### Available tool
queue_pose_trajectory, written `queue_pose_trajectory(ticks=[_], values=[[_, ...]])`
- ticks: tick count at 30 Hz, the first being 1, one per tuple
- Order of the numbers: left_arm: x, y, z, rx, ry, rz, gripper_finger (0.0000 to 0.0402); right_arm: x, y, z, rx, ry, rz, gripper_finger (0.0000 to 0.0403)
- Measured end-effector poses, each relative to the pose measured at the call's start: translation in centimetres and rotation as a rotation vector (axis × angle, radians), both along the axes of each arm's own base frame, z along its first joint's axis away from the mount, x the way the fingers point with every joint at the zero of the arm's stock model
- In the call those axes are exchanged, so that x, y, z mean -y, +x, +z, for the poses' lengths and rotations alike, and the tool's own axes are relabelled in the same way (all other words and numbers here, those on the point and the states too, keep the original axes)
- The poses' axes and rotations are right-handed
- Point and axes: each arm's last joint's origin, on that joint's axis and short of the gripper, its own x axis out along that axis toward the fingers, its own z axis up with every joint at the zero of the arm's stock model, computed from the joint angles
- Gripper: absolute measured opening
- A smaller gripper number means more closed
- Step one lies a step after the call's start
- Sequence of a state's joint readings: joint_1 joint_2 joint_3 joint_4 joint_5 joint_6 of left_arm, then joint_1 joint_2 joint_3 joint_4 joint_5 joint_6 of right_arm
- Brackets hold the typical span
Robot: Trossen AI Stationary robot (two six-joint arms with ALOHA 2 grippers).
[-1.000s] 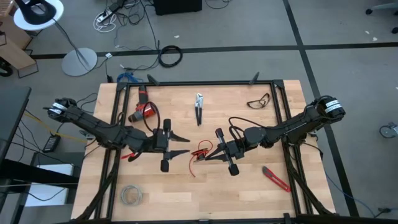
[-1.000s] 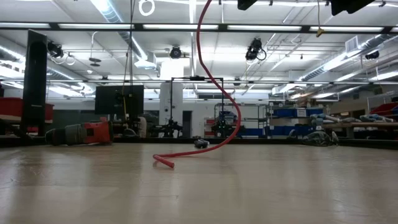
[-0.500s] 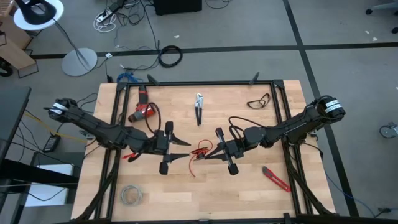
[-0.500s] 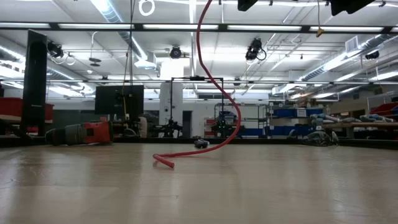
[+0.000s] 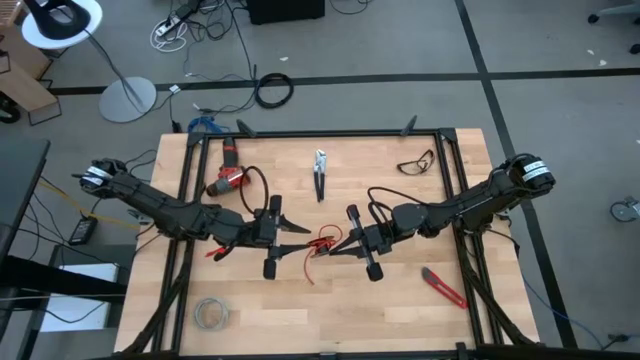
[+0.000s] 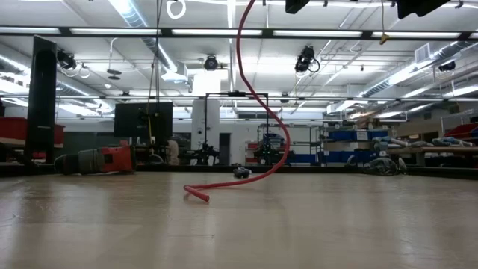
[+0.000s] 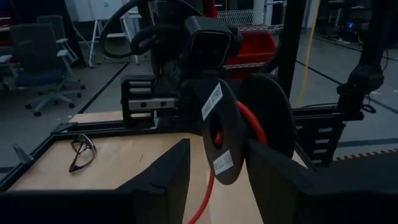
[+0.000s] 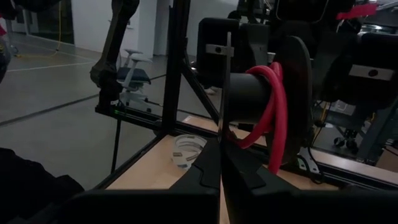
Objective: Coil cords
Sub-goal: Uncoil the red wire from the black spool
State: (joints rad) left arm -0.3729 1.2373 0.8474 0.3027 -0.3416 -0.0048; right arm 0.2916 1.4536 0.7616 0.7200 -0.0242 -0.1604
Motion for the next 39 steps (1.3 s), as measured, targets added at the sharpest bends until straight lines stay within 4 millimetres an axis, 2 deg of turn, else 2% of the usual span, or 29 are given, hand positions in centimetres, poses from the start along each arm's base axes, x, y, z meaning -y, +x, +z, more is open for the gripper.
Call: queue_pose_trajectory(ticks=[13,39], values=[[-0.06,-0.01,0.00,0.000,0.008,0.023,0.0100,0.02,0.00,0.00,0.000,0.000,-0.002,0.0000],[-0.27,-0.36,0.78,0.042,0.013,0.038,0.0098,-0.17,-0.05,-0.20,-0.022,-0.007,0.018,0.0000]])
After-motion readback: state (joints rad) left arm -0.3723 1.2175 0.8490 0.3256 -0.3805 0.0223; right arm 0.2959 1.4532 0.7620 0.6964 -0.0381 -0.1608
